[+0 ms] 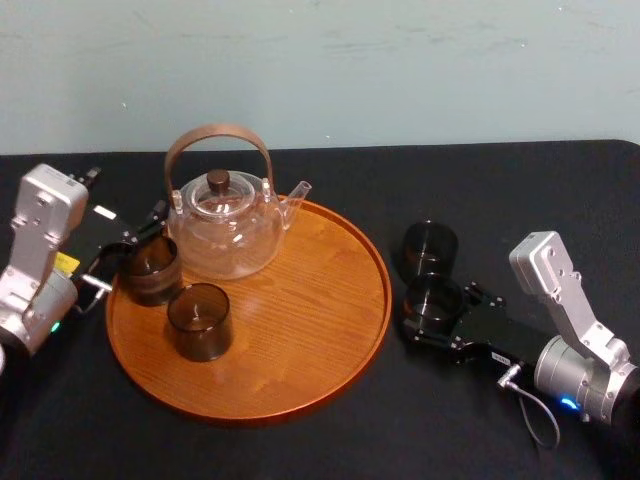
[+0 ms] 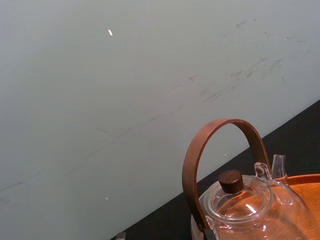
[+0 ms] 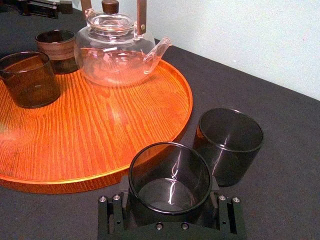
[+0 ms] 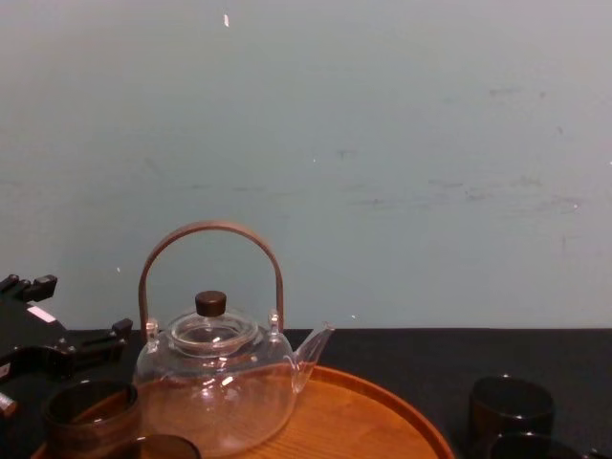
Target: Pick up the glass from the table and place it on the tray.
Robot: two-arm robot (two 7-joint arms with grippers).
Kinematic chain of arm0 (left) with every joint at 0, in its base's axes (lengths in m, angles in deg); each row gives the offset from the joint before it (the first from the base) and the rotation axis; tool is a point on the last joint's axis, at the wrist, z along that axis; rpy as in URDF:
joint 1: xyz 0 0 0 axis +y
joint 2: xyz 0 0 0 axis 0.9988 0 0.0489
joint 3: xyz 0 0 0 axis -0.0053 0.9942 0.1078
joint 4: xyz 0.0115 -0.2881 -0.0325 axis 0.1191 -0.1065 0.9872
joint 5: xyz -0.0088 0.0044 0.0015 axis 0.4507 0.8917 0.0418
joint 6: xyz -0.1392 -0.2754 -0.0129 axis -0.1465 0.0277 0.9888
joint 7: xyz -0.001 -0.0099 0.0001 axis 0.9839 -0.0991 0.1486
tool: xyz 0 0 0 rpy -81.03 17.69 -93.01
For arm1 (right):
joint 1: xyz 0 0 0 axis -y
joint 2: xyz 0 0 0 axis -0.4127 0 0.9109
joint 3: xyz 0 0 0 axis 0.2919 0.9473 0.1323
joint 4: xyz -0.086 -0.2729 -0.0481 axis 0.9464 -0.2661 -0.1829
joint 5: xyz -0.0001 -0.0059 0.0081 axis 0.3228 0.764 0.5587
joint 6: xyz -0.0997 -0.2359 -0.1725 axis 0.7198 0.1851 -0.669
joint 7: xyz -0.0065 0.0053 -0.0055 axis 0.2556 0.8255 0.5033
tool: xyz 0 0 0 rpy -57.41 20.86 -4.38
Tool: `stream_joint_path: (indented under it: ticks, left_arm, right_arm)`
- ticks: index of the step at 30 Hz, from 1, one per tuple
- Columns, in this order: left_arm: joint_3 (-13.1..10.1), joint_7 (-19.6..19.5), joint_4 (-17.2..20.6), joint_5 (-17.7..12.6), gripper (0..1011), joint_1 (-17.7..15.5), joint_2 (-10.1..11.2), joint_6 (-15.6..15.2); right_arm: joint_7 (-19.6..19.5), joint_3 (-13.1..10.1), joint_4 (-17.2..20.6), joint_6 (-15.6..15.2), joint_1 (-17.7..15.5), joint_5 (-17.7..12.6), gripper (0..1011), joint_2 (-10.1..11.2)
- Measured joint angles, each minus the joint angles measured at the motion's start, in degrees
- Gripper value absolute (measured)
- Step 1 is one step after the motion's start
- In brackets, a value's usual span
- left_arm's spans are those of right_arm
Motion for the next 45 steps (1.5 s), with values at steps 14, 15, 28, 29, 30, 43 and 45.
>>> stream_joint_path:
  ticks: [14,15,28,29,30,43,45]
  left_arm:
    - [0.0,0.0,0.0,0.0,1001,0.0,0.0,0.0]
    - [0.0,0.0,0.0,0.0,1001,0.0,0.0,0.0]
    - [0.0,0.0,0.0,0.0,1001,0.0,0.0,0.0]
    - [0.0,0.0,0.0,0.0,1001,0.0,0.0,0.0]
    - [0.0,0.0,0.0,0.0,1002,0.0,0.0,0.0]
    - [0.0,0.0,0.0,0.0,1001,0.0,0.0,0.0]
    - [0.0,0.0,0.0,0.0,1001,0.0,0.0,0.0]
  right_arm:
    - [0.8,0.0,1.5,-0.1,0.0,-0.7,904,0.4]
    - [0.8,0.0,1.8,-0.1,-0.1,-0.8,904,0.5]
    - [1.4,2.6,7.7,-0.2,-0.2,0.5,904,0.8]
    - [1.4,3.4,8.0,-0.3,0.0,0.9,904,0.6]
    - [1.4,3.4,8.0,-0.3,0.0,0.9,904,0.6]
    - [1.4,8.3,7.0,-1.7,3.1,4.3,904,-3.0]
    - [1.4,8.6,6.6,-1.8,3.5,4.5,904,-3.5]
